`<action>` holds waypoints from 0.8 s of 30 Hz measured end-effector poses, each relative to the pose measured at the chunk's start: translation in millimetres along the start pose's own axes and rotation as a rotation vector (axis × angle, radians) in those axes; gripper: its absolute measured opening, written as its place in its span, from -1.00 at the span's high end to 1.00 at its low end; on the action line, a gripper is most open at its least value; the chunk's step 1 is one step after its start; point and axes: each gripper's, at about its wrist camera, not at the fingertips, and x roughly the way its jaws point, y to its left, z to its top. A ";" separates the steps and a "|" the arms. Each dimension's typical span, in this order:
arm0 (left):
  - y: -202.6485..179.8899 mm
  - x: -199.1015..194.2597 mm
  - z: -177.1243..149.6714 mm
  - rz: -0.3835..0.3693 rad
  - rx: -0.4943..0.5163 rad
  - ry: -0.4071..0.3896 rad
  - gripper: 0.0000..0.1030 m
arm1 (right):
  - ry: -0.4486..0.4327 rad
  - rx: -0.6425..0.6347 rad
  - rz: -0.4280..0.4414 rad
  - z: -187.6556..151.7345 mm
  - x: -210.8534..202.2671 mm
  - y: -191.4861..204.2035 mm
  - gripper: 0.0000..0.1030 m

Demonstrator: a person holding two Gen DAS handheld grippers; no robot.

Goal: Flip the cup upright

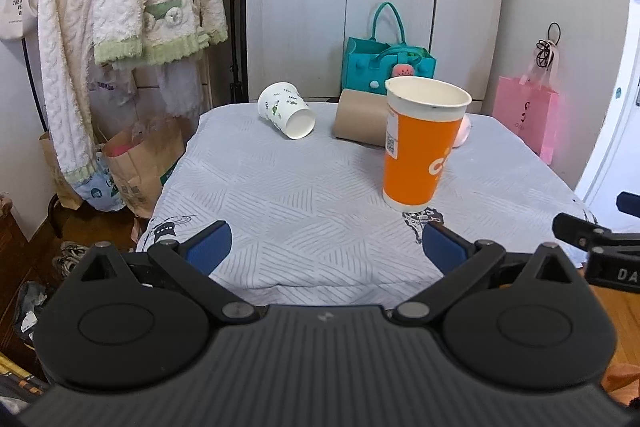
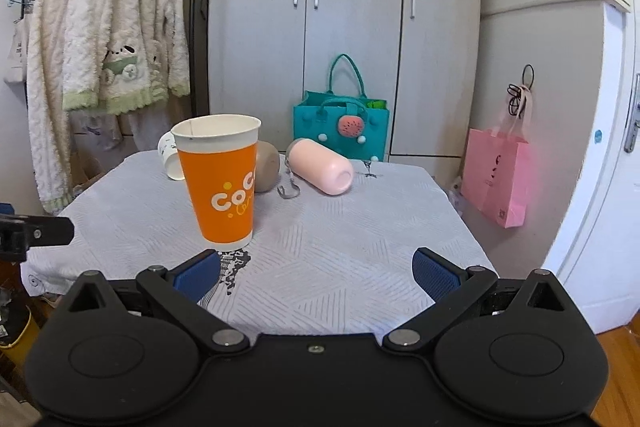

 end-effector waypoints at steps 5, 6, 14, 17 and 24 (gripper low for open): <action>-1.8 -3.8 -1.1 -0.001 0.015 0.000 -1.00 | -0.004 -0.008 -0.023 -1.7 -3.2 6.6 -1.00; -2.6 -4.5 -1.7 -0.001 0.018 0.001 -1.00 | -0.001 -0.005 -0.021 -1.6 -3.7 8.0 -1.00; -9.7 -1.1 -5.0 0.023 0.057 0.056 -1.00 | 0.010 0.007 0.006 -0.2 -7.9 16.1 -1.00; -7.1 -1.0 -6.1 0.030 0.034 0.055 -1.00 | 0.008 0.004 0.004 -0.7 -9.7 18.2 -1.00; -3.7 -4.4 -6.7 0.032 0.011 0.023 -1.00 | 0.014 -0.006 -0.035 -1.4 -9.6 18.4 -1.00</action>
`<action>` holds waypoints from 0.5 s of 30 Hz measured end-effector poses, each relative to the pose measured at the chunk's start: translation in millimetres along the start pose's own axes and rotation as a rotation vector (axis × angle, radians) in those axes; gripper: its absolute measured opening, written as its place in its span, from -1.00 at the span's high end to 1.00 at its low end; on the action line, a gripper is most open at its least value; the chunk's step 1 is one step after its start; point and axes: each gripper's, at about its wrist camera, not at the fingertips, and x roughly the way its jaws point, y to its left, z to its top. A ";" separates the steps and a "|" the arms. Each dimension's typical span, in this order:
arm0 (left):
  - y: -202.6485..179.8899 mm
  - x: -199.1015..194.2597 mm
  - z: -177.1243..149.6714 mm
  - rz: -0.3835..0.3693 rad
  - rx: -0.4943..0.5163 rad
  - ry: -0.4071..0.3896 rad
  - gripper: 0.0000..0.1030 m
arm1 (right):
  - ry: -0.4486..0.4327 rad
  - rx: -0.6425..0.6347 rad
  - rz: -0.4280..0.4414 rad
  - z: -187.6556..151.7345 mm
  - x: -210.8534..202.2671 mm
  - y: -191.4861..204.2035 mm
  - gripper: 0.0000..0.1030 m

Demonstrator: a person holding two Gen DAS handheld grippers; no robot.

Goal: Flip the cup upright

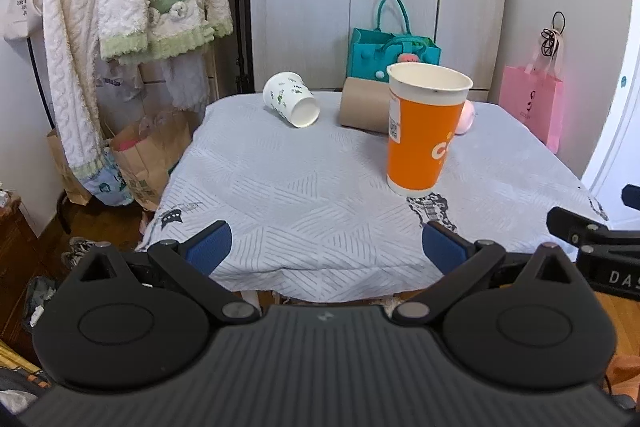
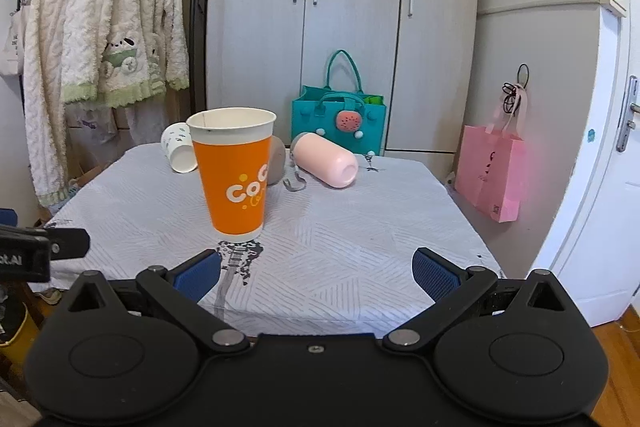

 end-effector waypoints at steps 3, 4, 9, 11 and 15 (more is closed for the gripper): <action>-0.3 -0.2 -1.1 0.009 0.005 -0.010 -1.00 | 0.002 0.004 -0.005 0.2 0.8 -0.5 -1.00; -0.2 -0.3 -1.3 0.007 0.004 -0.008 -1.00 | 0.002 0.006 -0.006 0.4 1.1 -0.6 -1.00; -0.5 -0.4 -1.8 0.014 0.021 -0.009 -1.00 | 0.002 0.008 -0.018 0.5 0.6 0.7 -1.00; -2.4 -0.2 -1.5 0.029 0.044 -0.012 -1.00 | 0.000 0.007 -0.023 0.3 0.3 0.6 -1.00; -2.9 1.1 -1.4 0.030 0.041 -0.009 -1.00 | 0.001 0.008 -0.026 -0.7 -0.6 0.8 -1.00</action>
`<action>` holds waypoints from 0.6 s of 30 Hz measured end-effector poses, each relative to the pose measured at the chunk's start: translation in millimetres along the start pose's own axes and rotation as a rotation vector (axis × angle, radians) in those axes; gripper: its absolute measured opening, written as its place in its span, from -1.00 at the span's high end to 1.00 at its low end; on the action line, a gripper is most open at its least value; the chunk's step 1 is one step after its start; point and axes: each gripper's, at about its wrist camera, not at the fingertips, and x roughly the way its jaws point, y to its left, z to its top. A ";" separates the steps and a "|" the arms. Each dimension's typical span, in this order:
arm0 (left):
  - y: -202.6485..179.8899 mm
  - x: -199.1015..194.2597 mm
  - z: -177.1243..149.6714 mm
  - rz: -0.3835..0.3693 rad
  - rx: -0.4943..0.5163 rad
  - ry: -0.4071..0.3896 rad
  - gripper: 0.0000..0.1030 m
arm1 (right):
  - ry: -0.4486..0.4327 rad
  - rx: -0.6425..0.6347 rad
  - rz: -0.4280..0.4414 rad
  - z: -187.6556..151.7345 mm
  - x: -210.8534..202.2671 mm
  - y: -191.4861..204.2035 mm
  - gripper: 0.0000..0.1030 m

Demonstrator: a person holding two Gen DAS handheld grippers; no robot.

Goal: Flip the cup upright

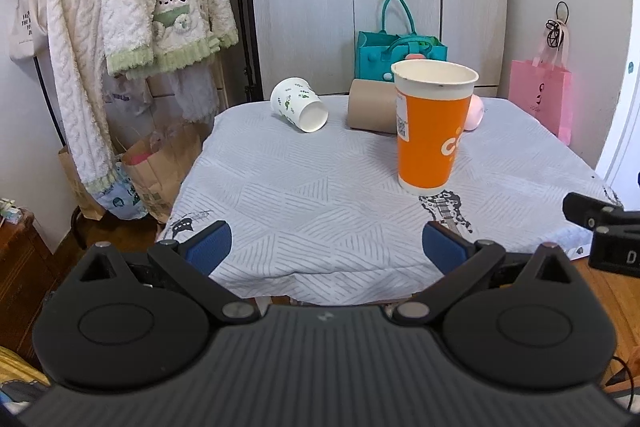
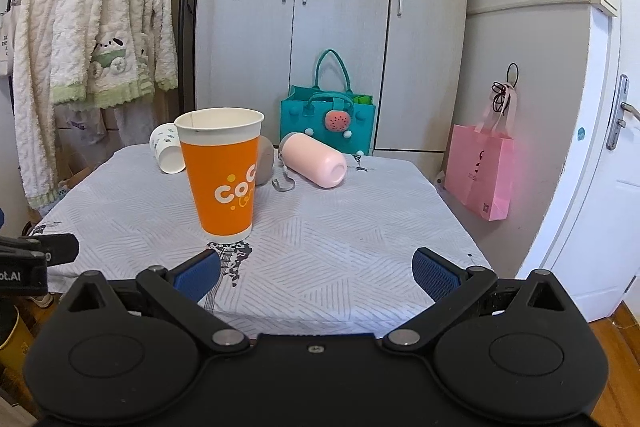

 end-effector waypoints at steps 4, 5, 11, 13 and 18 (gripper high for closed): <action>1.4 1.8 -0.4 -0.019 -0.020 0.012 -1.00 | -0.003 -0.010 -0.008 -0.1 0.2 -0.2 -1.00; 1.3 2.1 -0.5 -0.014 -0.019 0.012 -1.00 | -0.005 -0.014 -0.012 -0.4 -0.2 0.0 -1.00; 1.7 2.5 -0.5 -0.010 -0.023 0.009 -1.00 | -0.008 -0.021 -0.022 -1.6 -0.7 0.4 -1.00; 2.0 1.7 -0.8 -0.007 -0.024 0.006 -1.00 | -0.007 -0.022 -0.024 -1.9 -0.9 0.6 -1.00; 3.3 0.4 -1.0 -0.003 -0.027 0.002 -1.00 | -0.008 -0.018 -0.022 -2.1 -1.2 0.6 -1.00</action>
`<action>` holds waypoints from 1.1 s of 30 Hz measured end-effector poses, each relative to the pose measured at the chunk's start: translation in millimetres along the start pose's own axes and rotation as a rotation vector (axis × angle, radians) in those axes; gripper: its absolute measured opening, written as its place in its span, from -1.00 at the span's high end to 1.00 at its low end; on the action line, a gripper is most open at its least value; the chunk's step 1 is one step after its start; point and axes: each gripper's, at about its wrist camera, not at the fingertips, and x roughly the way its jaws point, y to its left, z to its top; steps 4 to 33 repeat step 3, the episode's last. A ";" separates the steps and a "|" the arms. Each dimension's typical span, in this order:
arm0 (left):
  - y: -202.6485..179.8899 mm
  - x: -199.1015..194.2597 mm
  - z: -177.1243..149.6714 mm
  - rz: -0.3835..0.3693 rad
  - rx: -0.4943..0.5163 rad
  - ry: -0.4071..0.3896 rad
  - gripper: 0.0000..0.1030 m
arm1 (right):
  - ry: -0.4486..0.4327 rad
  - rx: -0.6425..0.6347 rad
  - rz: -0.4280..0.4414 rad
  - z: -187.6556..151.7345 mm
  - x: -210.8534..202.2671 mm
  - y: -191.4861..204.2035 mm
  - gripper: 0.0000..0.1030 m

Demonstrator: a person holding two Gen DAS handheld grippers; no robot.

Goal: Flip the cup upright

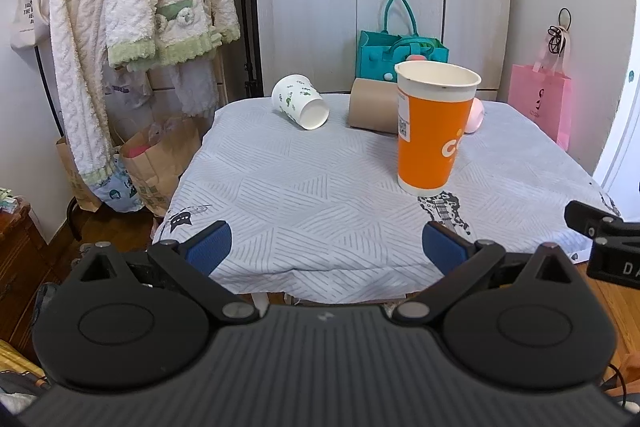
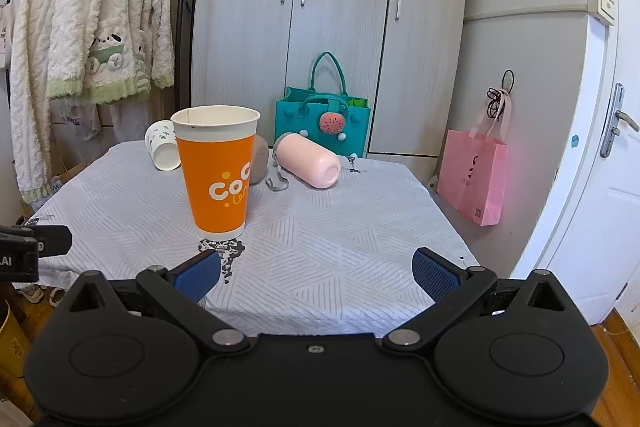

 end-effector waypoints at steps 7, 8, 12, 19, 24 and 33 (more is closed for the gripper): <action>0.5 -0.2 0.0 0.000 -0.002 0.002 -1.00 | 0.000 -0.002 0.000 0.0 0.3 -0.9 -1.00; 0.5 -0.2 0.0 0.000 -0.002 0.002 -1.00 | 0.000 -0.002 0.000 0.0 0.3 -0.9 -1.00; 0.5 -0.2 0.0 0.000 -0.002 0.002 -1.00 | 0.000 -0.002 0.000 0.0 0.3 -0.9 -1.00; 0.5 -0.2 0.0 0.000 -0.002 0.002 -1.00 | 0.000 -0.002 0.000 0.0 0.3 -0.9 -1.00; 0.5 -0.2 0.0 0.000 -0.002 0.002 -1.00 | 0.000 -0.002 0.000 0.0 0.3 -0.9 -1.00; 0.5 -0.2 0.0 0.000 -0.002 0.002 -1.00 | 0.000 -0.002 0.000 0.0 0.3 -0.9 -1.00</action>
